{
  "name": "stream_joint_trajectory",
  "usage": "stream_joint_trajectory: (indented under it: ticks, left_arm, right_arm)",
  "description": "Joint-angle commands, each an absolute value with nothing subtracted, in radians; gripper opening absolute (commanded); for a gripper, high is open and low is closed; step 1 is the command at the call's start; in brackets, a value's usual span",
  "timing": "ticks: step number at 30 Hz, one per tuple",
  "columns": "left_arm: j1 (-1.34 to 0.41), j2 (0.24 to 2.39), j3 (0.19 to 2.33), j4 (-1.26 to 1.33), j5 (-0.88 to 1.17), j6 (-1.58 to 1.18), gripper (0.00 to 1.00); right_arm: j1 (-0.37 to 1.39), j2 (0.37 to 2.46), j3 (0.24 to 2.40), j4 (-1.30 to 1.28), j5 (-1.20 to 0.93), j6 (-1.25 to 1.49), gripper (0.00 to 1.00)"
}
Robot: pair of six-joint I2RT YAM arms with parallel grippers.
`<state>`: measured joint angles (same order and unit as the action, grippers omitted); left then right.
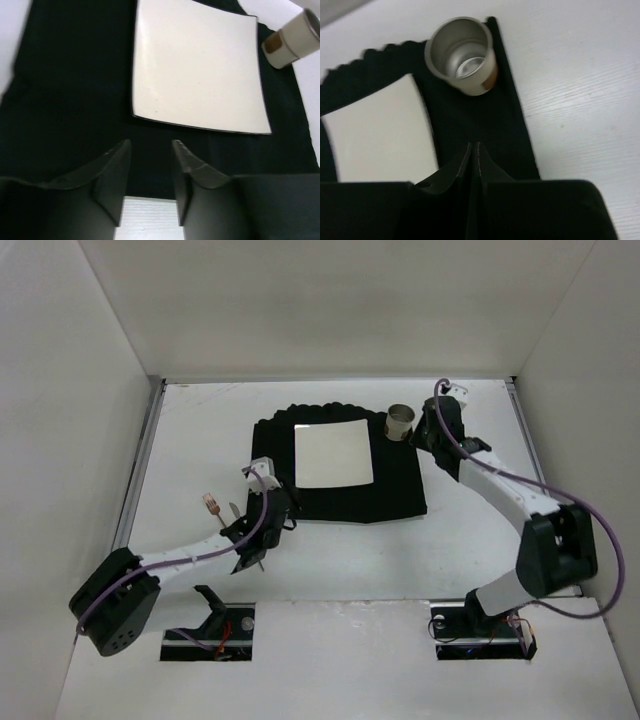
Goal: Set the dinner table for one person
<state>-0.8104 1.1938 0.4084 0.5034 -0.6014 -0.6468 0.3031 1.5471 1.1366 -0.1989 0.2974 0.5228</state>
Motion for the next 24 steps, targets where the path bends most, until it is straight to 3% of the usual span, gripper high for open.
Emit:
stream_joint_trajectory:
  ticks: [1, 4, 8, 10, 16, 24]
  left_arm:
    - [-0.762, 1.088, 0.482, 0.207, -0.624, -0.701, 0.27]
    - [-0.713, 1.014, 0.505, -0.062, -0.643, -0.722, 0.16]
    - [-0.644, 0.965, 0.506, -0.309, -0.638, -0.775, 0.17]
    - [-0.622, 0.966, 0.515, -0.397, -0.594, -0.810, 0.22]
    - [-0.636, 1.041, 0.540, -0.500, -0.483, -0.859, 0.28]
    - [-0.622, 1.100, 0.531, -0.500, -0.431, -0.887, 0.27]
  right_arm:
    - [0.392, 1.373, 1.022, 0.001, 0.321, 0.555, 0.12]
    - [0.468, 1.312, 0.915, 0.073, 0.299, 0.566, 0.12]
    - [0.548, 1.308, 0.842, 0.121, 0.279, 0.568, 0.19]
    - [0.574, 1.310, 0.825, 0.130, 0.275, 0.572, 0.22]
    - [0.585, 1.308, 0.752, 0.204, 0.252, 0.586, 0.25]
    - [0.576, 1.350, 0.727, 0.272, 0.230, 0.600, 0.26]
